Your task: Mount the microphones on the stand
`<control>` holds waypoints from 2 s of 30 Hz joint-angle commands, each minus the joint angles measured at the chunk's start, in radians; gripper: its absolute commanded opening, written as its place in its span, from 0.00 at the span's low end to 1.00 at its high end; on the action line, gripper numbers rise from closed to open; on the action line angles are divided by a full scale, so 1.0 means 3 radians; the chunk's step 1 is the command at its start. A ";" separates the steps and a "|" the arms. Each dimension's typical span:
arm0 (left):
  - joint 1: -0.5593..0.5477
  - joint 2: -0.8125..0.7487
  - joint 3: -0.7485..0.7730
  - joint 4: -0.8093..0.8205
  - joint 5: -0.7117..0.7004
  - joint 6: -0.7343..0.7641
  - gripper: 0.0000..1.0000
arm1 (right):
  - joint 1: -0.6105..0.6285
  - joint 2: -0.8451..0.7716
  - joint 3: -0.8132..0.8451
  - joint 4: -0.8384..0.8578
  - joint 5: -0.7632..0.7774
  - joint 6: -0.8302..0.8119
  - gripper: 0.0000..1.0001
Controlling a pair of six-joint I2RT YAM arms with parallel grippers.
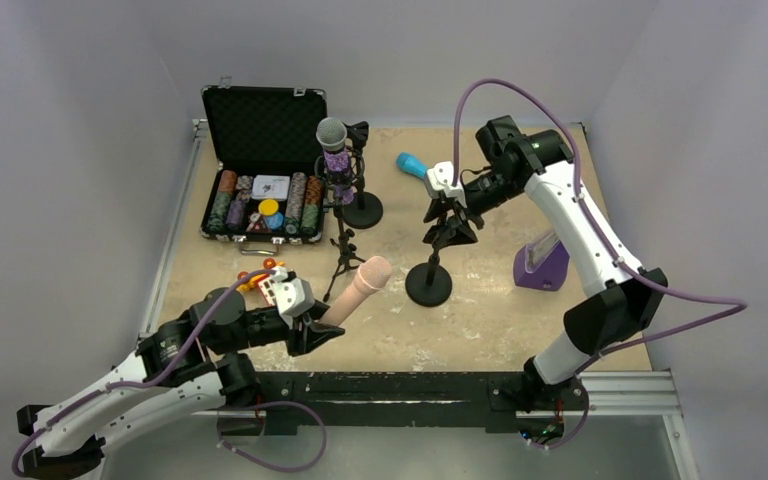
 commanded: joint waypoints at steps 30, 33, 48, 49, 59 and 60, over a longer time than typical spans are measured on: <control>0.0032 0.0689 -0.0081 0.1246 -0.0064 0.0307 0.00 | -0.0031 -0.1064 -0.0799 0.0896 -0.0002 0.1576 0.92; 0.0067 0.0786 -0.0072 0.1395 -0.0075 0.0350 0.00 | -0.0042 -0.1188 -0.1085 0.0969 -0.0074 0.1402 0.93; 0.0397 0.1448 0.0104 0.2144 0.0111 0.0377 0.00 | -0.0191 -0.1204 -0.1500 0.1340 -0.0295 0.1380 0.80; 0.0415 0.1501 0.0114 0.2191 0.0131 0.0366 0.00 | -0.0199 -0.1197 -0.1498 0.1338 -0.0318 0.1383 0.76; 0.0534 0.2042 0.0259 0.2665 0.0344 0.0373 0.00 | -0.0350 -0.1128 -0.1450 0.1278 -0.0536 0.1391 0.04; 0.0535 0.2097 0.0272 0.2703 0.0364 0.0369 0.00 | -0.0361 -0.1118 -0.1451 0.1270 -0.0556 0.1389 0.04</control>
